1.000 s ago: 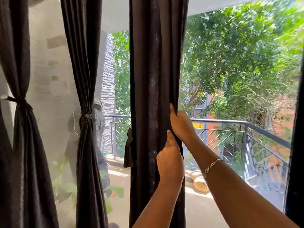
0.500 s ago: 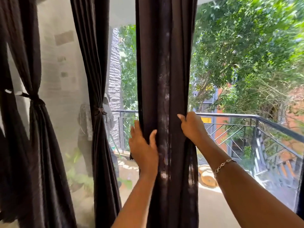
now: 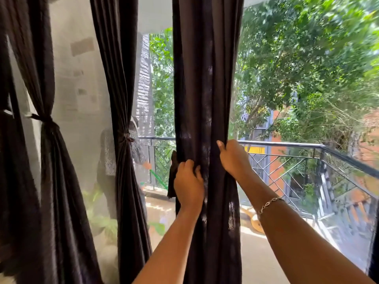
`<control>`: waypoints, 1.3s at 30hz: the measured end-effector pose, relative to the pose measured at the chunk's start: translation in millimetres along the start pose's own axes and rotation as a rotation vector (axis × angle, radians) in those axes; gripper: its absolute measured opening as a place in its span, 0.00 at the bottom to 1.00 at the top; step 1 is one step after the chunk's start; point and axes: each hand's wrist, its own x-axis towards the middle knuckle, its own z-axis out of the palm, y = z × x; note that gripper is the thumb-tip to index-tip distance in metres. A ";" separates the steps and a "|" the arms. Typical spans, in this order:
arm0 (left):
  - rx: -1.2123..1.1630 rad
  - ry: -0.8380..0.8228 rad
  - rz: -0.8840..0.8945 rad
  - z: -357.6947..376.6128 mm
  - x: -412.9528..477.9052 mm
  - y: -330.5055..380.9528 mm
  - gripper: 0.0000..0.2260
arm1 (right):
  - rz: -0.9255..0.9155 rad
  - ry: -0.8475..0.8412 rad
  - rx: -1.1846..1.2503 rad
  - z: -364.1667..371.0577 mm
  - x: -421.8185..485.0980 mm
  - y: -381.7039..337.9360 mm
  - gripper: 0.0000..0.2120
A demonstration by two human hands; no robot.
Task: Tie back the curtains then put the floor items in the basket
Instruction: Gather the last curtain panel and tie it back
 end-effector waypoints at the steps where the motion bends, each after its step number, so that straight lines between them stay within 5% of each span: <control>1: 0.012 -0.004 0.036 2.7 -6.8 1.4 0.05 | 0.003 -0.006 0.010 2.0 1.3 -1.3 0.19; 7: 0.264 -0.138 0.175 18.2 -27.3 20.3 0.14 | 0.038 -0.156 0.189 13.9 1.9 -5.1 0.29; 11: 0.373 -0.201 0.225 12.4 -26.4 22.6 0.15 | 0.049 -0.114 0.135 21.9 -1.6 5.9 0.19; 14: 0.480 0.006 0.346 2.0 -29.9 20.9 0.10 | 0.078 -0.074 0.069 25.1 0.7 8.4 0.15; 16: 0.301 0.192 0.346 -3.9 -28.0 11.6 0.10 | 0.077 -0.076 0.038 27.3 2.8 9.6 0.15; 19: 0.123 0.483 0.085 -18.9 0.8 -1.5 0.11 | 0.085 -0.078 0.036 30.2 2.8 10.5 0.15; 22: 0.121 0.329 -0.375 -37.1 39.7 -13.9 0.23 | 0.074 -0.088 0.028 31.5 2.4 11.4 0.16; 24: 0.111 0.142 -0.517 -43.7 57.2 -24.2 0.25 | 0.070 -0.094 0.027 32.0 2.5 12.1 0.16; 29: -0.073 0.056 -0.452 -41.9 66.6 -31.5 0.11 | 0.065 -0.094 -0.026 35.7 4.5 11.8 0.15; 34: -0.173 0.122 -0.396 -38.4 56.4 -24.9 0.14 | 0.037 -0.072 -0.067 42.2 1.4 8.7 0.15; 39: -0.191 0.105 -0.322 -40.1 53.9 -19.5 0.07 | 0.009 -0.060 -0.073 45.4 1.4 6.6 0.14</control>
